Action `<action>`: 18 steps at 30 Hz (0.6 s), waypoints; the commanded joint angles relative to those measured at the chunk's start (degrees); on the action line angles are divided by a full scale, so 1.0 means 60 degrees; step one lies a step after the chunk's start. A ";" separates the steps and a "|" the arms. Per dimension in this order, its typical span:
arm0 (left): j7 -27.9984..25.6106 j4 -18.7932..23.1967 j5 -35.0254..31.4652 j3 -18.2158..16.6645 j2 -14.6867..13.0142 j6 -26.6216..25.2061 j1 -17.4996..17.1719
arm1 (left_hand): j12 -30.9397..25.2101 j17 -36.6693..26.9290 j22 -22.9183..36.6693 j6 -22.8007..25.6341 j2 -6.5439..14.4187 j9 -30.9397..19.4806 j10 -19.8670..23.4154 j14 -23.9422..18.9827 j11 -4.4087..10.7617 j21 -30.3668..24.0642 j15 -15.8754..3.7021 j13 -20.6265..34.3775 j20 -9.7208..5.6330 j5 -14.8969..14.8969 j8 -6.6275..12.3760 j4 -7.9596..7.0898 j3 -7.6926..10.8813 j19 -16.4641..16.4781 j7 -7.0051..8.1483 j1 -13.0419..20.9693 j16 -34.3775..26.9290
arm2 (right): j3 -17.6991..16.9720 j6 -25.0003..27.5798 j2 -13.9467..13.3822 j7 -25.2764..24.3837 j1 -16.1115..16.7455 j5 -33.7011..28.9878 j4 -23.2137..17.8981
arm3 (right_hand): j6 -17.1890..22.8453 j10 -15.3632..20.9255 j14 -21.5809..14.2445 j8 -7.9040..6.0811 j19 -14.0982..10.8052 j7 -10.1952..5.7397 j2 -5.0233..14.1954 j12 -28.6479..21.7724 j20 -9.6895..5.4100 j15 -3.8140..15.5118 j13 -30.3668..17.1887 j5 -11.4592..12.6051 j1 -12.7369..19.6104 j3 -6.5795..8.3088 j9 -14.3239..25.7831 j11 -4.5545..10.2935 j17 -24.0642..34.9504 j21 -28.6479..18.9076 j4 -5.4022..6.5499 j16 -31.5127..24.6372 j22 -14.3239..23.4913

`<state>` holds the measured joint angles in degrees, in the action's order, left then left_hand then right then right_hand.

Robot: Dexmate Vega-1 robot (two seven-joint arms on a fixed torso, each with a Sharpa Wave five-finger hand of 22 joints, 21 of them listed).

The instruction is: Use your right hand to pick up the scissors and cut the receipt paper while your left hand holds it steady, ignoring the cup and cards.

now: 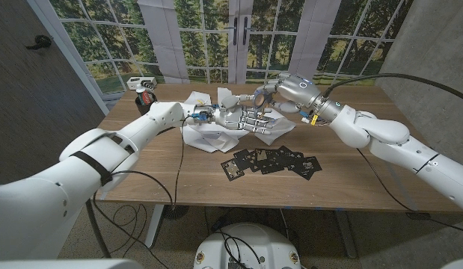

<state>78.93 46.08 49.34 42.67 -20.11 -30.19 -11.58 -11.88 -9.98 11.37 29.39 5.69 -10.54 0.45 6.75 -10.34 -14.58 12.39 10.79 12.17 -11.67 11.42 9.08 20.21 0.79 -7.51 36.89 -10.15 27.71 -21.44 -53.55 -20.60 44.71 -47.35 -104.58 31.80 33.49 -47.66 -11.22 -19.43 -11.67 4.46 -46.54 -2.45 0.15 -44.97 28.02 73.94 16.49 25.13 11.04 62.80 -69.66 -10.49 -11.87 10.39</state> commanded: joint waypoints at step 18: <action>-0.0798 0.0496 -0.0677 -0.0270 0.0024 -0.0089 0.0073 | -0.0167 -0.0051 0.0072 0.0352 0.0026 -0.0083 0.0254 -0.0355 0.0098 -0.0057 0.0001 0.0043 0.0015 -0.0153 0.0074 -0.0039 0.0090 0.0320 0.0057 0.0031 -0.0132 | -0.0068 -0.0246 -0.0300 0.0650 -0.0171 0.0031 -0.0035 | -0.0131 -0.0004 -0.0722 -0.0002 0.0173 -0.0003 0.0270 0.0006 -0.1033 0.2259 -0.0077 -0.0347 0.0151 0.0270 0.0022 0.0133 -0.0044 -0.0194 0.0267 -0.0014 -0.0013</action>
<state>75.44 48.62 46.64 41.90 -20.69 -30.30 -11.31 -12.54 -9.99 11.63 31.32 6.26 -10.82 1.79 5.08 -9.63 -14.58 12.40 10.79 11.97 -12.33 11.69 9.25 20.84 2.25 -7.16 37.47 -10.43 27.48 -22.85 -54.89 -17.99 43.67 -46.90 -104.33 31.29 32.94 -47.16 -11.22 -18.71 -11.78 4.63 -46.51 -2.35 0.65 -45.36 26.11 73.79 16.48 25.12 11.59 62.32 -70.57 -10.48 -11.85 10.20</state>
